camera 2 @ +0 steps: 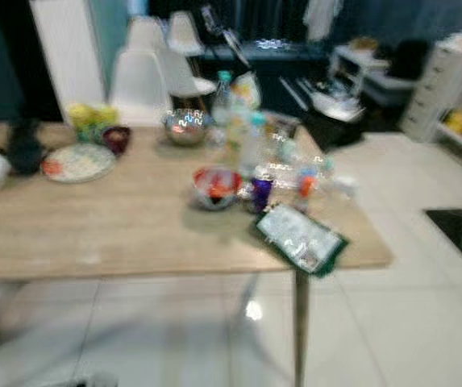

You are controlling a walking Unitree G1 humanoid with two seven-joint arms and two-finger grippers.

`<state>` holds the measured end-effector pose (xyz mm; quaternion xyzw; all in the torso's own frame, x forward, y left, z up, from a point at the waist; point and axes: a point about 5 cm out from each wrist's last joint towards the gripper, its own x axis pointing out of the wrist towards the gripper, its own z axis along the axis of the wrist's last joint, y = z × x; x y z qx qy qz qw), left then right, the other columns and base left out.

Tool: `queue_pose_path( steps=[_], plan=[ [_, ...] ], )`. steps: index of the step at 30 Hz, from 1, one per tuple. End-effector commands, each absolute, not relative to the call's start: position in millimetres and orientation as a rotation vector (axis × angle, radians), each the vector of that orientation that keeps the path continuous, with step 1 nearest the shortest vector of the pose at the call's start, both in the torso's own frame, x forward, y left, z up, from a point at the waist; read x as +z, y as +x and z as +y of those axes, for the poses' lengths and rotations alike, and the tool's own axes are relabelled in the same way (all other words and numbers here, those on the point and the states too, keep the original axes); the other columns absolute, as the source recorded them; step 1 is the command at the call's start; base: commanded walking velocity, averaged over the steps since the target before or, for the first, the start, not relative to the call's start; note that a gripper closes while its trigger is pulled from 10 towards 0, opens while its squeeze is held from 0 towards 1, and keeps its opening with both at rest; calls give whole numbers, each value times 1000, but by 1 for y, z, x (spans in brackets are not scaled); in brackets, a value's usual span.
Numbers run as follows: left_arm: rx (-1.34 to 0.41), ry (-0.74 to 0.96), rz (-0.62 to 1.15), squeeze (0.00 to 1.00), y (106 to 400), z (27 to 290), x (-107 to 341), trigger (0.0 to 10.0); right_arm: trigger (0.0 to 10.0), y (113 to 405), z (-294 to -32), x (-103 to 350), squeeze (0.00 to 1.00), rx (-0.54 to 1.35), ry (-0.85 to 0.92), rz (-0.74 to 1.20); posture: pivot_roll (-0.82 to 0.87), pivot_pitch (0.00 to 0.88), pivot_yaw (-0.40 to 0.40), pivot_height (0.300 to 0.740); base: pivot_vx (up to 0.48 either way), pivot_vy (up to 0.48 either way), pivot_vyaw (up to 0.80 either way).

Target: Restocking fridge

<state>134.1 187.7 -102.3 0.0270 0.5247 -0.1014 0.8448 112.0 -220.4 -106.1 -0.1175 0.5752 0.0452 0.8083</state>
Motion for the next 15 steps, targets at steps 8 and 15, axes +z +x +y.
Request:
queue_pose_path(
  steps=[8,15],
  plan=[
    [-214,54,1110,0,134,185,-103,10000,10000,120,-216,-104,0,96,-245,1195,63,0,-11,738,0,-98,0],
    [-205,40,1104,0,136,185,-102,10000,10000,129,-226,-100,0,-27,-186,1157,66,0,-12,738,0,0,0]
  ],
)
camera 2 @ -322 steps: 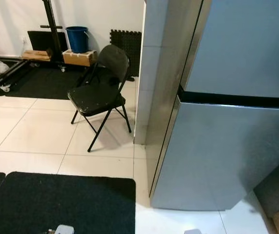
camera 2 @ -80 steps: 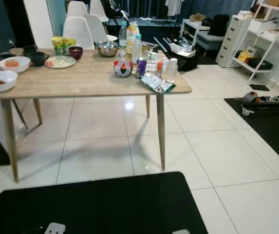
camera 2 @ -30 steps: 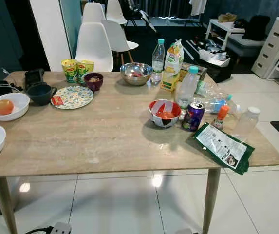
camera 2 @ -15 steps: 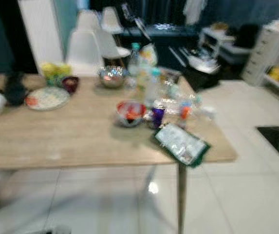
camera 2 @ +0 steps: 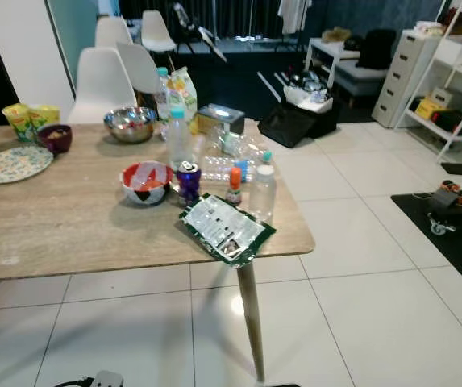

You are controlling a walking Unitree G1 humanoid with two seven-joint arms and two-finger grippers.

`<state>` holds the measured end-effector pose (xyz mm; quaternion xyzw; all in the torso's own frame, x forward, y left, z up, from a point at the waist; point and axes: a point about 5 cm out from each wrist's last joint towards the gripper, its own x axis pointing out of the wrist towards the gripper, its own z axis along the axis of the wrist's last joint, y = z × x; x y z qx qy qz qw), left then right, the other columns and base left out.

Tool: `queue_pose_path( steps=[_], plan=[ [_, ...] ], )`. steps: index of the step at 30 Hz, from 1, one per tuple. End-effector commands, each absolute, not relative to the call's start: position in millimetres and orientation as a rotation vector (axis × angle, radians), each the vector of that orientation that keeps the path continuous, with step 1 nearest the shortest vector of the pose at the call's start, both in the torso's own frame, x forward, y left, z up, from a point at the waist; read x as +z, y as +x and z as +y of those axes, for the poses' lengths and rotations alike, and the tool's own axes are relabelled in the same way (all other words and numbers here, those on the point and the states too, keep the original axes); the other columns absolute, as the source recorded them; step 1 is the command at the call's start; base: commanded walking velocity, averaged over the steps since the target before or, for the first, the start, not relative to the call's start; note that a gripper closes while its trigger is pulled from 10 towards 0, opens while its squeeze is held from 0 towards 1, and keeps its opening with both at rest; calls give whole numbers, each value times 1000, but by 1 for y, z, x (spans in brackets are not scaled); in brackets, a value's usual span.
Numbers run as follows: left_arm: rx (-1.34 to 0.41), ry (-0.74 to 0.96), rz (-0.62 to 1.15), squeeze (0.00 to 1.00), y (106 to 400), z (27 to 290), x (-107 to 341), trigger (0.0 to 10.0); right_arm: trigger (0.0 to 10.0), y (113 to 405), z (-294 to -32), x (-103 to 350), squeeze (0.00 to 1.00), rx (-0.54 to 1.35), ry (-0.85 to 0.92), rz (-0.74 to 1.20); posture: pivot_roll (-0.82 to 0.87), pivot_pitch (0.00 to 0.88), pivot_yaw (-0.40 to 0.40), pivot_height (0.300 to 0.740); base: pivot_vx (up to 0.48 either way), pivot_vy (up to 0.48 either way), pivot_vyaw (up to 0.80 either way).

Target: Restocking fridge

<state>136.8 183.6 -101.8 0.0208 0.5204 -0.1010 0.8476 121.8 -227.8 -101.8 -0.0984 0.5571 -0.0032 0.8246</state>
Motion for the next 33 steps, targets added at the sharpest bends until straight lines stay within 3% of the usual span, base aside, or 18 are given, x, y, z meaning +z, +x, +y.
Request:
queue_pose_path(
  steps=[1,7,14,20,29,33],
  plan=[
    [-204,39,1103,0,136,185,-102,10000,10000,132,-228,-99,0,-53,-179,1144,68,0,-12,738,0,0,0],
    [-215,55,1100,0,136,186,-102,10000,10000,171,-257,-75,0,-241,-165,990,66,0,-13,738,0,0,0],
    [-216,54,1105,0,136,187,-102,10000,10000,203,-254,-59,0,-199,-188,901,69,0,-18,738,0,-380,0],
    [-199,53,1102,0,136,186,-102,10000,10000,202,-238,-64,0,-152,-185,907,71,0,-16,738,0,-410,0],
    [-196,50,1099,0,137,183,-102,10000,10000,194,-235,-70,0,-130,-152,919,69,0,-11,738,0,0,0],
    [-191,47,1098,0,137,184,-102,10000,10000,204,-238,-62,0,-185,-36,842,69,0,-9,738,0,0,0]
  ],
)
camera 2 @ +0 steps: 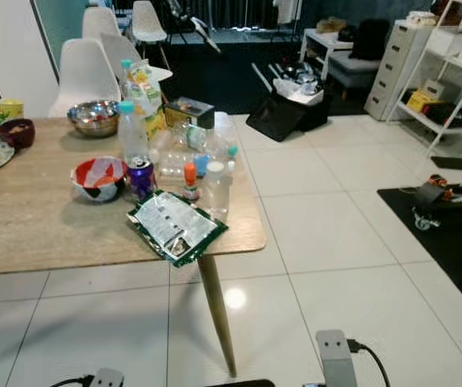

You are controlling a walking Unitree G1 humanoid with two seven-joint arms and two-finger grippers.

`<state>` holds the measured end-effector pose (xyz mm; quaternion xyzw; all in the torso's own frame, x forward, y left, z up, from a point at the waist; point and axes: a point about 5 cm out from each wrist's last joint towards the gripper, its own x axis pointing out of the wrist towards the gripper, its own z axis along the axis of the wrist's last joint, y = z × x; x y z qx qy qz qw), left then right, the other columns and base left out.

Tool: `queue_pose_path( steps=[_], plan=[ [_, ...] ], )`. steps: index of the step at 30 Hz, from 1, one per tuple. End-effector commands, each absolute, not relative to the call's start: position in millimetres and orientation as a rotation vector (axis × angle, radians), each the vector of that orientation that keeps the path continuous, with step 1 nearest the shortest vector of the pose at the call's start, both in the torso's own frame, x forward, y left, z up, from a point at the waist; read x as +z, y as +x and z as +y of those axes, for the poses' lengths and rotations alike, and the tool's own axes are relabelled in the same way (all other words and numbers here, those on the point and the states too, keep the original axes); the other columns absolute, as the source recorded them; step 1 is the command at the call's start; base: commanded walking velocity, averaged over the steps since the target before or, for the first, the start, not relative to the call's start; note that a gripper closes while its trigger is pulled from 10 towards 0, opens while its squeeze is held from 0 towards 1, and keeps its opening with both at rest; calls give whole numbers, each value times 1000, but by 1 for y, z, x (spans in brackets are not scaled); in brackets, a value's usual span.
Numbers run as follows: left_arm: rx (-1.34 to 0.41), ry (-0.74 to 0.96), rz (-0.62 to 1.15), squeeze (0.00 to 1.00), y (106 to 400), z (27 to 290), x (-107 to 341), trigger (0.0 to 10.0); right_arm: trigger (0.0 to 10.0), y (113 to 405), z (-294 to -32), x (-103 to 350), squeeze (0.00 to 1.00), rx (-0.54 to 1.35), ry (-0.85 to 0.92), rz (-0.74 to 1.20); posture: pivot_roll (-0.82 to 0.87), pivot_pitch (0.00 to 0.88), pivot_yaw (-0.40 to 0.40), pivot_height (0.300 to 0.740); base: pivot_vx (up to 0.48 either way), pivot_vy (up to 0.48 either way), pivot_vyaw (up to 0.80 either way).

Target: Restocking fridge

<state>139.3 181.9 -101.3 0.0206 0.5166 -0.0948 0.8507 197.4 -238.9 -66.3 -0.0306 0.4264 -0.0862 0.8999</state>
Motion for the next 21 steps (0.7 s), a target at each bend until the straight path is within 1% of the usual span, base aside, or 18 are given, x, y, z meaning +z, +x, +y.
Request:
queue_pose_path(
  steps=[1,2,3,5,6,9,10,14,15,16,21],
  plan=[
    [-190,46,1099,0,137,185,-102,10000,10000,210,-241,-58,31,-223,13,805,69,0,-9,738,0,0,0],
    [-189,46,1099,0,136,186,-102,10000,10000,213,-244,-55,31,-247,41,783,69,0,-9,738,0,0,0],
    [-186,47,1102,0,136,188,-102,10000,10000,227,-252,-43,1000,-308,129,691,69,0,-9,738,0,0,0],
    [-186,47,1102,0,136,188,-102,10000,10000,227,-252,-43,1000,-308,129,691,69,0,-9,738,0,0,0],
    [-183,46,1104,0,135,190,-102,10000,10000,240,-258,-31,1000,-346,204,605,71,0,-12,738,0,0,0],
    [-179,45,1107,0,134,191,-102,10000,10000,258,-259,-15,1000,-330,238,518,72,0,-13,738,0,0,0],
    [-177,45,1109,0,133,192,-102,10000,10000,270,-258,-5,1000,-307,247,461,72,0,-13,738,0,0,0],
    [-175,45,1112,0,132,193,-103,10000,10000,281,-256,5,1000,-281,255,412,71,0,-14,738,0,0,0],
    [-173,46,1117,0,130,194,-103,10000,10000,302,-246,26,1000,-201,231,324,72,0,-19,738,0,0,0],
    [-173,46,1117,0,130,194,-103,10000,10000,302,-246,26,1000,-201,231,324,72,0,-19,738,0,0,0],
    [-170,45,1123,0,127,195,-104,10000,10000,333,-230,62,1000,-100,208,164,72,0,-21,738,0,0,0]
  ],
)
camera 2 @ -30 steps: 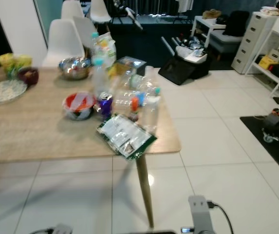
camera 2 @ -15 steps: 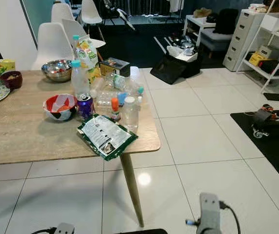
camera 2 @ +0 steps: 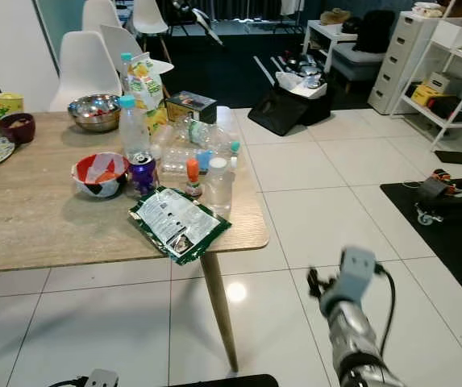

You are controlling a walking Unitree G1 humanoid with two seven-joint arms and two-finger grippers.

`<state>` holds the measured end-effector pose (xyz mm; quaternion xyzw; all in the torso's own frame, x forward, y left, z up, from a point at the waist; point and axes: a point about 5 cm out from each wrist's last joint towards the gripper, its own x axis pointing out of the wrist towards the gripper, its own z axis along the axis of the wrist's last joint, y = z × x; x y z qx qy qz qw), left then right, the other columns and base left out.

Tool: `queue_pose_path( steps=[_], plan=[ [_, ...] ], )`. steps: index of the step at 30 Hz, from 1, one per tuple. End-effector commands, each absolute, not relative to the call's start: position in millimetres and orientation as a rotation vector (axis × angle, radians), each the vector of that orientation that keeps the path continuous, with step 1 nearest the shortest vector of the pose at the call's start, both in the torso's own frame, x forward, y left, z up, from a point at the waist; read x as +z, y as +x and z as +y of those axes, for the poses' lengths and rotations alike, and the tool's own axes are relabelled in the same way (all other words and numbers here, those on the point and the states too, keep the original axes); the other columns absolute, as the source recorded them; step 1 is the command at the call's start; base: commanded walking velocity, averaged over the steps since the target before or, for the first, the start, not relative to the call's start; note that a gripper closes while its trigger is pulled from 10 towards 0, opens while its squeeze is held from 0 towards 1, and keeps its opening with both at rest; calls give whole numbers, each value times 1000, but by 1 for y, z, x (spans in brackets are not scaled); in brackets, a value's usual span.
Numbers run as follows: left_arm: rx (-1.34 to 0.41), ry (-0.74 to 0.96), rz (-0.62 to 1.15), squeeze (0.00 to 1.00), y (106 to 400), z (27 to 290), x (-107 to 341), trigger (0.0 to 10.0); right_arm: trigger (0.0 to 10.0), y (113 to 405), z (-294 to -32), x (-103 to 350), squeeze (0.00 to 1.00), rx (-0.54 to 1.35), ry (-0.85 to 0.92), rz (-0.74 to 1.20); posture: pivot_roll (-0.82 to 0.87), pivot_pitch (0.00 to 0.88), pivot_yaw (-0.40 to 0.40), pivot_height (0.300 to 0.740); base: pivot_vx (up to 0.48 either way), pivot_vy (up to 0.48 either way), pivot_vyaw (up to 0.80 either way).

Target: Restocking fridge

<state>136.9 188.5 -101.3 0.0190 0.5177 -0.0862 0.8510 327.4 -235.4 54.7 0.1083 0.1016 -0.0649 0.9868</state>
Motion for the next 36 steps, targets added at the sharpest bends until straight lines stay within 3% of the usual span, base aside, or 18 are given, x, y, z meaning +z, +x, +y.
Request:
queue_pose_path(
  steps=[1,8,13,14,15,23,36],
  plan=[
    [-170,45,1123,0,127,195,-104,10000,10000,333,-230,62,1000,-100,208,164,72,0,-21,738,0,0,0],
    [-170,49,1126,0,126,196,-104,10000,10000,349,-217,86,1000,-22,233,47,75,0,-23,738,0,0,0],
    [-173,47,1128,0,125,196,-104,10000,10000,366,-189,114,1000,117,240,-47,78,0,-24,738,0,0,0],
    [-173,47,1128,0,125,196,-104,10000,10000,368,-186,117,553,130,240,-57,78,0,-24,738,0,0,0],
    [-171,44,1128,0,124,196,-104,10000,10000,370,-181,122,0,160,233,-75,77,0,-23,738,0,0,438],
    [-169,37,1127,0,124,195,-105,10000,10000,377,-175,138,0,194,195,-130,78,0,-23,738,0,0,719],
    [-168,35,1130,0,123,196,-105,10000,10000,383,-191,174,0,161,214,-297,75,0,-18,738,0,0,737]
  ],
)
